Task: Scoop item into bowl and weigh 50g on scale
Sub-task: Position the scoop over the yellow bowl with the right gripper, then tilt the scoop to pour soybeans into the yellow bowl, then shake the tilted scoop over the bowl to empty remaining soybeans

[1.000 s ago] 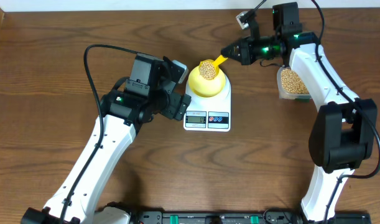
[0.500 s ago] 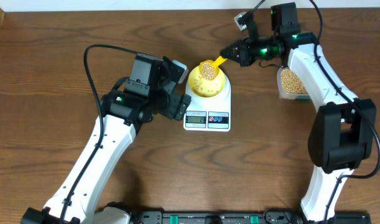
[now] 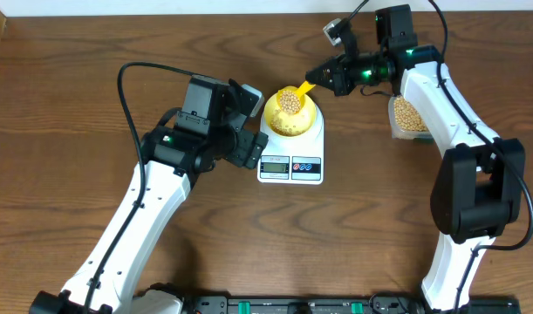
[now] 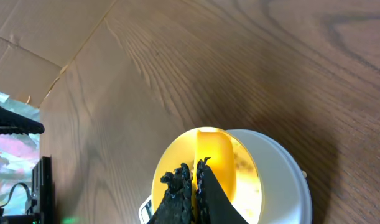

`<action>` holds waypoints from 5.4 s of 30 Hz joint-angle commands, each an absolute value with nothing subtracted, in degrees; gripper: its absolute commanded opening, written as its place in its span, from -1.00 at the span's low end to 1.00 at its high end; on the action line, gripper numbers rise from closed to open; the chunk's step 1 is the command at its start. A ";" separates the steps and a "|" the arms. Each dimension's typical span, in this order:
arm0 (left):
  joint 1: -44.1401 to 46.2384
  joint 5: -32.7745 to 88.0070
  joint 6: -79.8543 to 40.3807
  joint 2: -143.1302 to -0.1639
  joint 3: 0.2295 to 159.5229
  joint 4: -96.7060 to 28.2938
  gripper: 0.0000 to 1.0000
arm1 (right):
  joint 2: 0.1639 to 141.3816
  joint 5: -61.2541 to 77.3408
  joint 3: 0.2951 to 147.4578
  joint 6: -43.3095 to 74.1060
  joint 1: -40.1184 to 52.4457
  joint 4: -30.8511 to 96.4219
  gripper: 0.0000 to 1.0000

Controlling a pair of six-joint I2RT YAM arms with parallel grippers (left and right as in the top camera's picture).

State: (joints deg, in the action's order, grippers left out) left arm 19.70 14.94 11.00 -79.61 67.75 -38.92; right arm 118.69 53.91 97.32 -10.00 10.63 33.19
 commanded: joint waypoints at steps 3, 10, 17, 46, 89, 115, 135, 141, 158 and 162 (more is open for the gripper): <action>19.51 15.42 11.99 -79.50 67.59 -38.89 0.74 | 119.72 54.37 96.99 -11.44 11.14 33.23 -0.98; 19.51 15.42 11.99 -79.50 67.59 -38.89 0.74 | 119.72 54.37 96.99 -12.10 11.70 32.47 -0.98; 19.51 15.42 11.99 -79.50 67.59 -38.89 0.74 | 119.72 54.35 96.99 -13.67 11.68 32.53 -0.98; 19.51 15.42 11.99 -79.50 67.59 -38.89 0.74 | 119.72 54.35 96.99 -26.41 11.73 38.17 -0.98; 19.51 15.42 11.99 -79.50 67.59 -38.89 0.74 | 119.72 55.24 97.01 -32.03 11.73 37.45 -0.98; 19.51 15.42 11.99 -79.50 67.59 -38.89 0.74 | 119.72 55.24 96.99 -35.07 12.86 37.19 -0.98; 19.51 15.42 11.97 -79.50 67.59 -38.89 0.75 | 119.72 55.29 96.99 -40.01 12.84 37.26 -0.98; 19.51 15.42 11.99 -79.50 67.59 -38.89 0.74 | 119.72 58.30 97.01 -40.42 12.86 37.28 -0.98; 19.51 15.42 11.99 -79.50 67.59 -38.89 0.74 | 119.70 58.26 97.01 -48.25 12.80 41.78 -0.98; 19.51 15.42 11.99 -79.50 67.59 -38.89 0.74 | 119.70 58.26 97.01 -48.99 12.80 41.76 -0.99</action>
